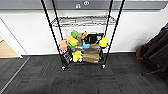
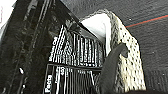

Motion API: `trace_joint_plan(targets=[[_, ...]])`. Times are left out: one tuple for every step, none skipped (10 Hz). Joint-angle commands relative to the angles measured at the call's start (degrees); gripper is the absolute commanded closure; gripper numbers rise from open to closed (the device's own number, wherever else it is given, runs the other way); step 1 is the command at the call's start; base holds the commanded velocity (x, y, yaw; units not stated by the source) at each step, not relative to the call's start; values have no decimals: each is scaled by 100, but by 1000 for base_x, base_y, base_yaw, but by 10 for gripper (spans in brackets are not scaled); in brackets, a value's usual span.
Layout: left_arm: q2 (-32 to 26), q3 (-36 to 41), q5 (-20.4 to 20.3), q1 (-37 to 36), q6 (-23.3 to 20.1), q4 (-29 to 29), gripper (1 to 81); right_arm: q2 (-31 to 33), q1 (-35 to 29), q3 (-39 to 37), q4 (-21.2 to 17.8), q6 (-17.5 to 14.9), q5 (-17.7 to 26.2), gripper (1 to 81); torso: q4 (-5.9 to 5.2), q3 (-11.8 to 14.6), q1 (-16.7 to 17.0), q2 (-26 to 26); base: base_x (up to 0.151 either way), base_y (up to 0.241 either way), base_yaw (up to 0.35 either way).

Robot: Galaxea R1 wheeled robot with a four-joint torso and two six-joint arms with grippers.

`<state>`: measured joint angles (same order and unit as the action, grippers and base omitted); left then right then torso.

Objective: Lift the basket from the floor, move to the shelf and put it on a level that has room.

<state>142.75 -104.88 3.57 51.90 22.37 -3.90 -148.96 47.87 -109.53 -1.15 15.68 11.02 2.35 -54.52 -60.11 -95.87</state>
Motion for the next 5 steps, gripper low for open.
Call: trace_joint_plan(targets=[[-141, 266, 161, -588, 13, -102, 811, 100, -484, 276, -96, 14, 164, 811, 0, 358, 354, 549, 0, 0, 0], [-150, 257, 223, -579, 4, -85, 811, 109, -405, 249, -123, 23, 85, 811, 0, 443, 468, 728, 0, 0, 0], [-176, 266, 232, -544, 4, -76, 811, 100, -335, 232, -123, 23, 67, 811, 0, 536, 570, 888, 0, 0, 0], [-203, 266, 232, -509, 4, -76, 811, 109, -308, 223, -132, 23, 14, 811, 0, 648, 682, 1061, 0, 0, 0], [-211, 266, 232, -509, 4, -76, 811, 118, -299, 223, -140, 32, 5, 811, 0, 771, 809, 1252, 0, 0, 0]])
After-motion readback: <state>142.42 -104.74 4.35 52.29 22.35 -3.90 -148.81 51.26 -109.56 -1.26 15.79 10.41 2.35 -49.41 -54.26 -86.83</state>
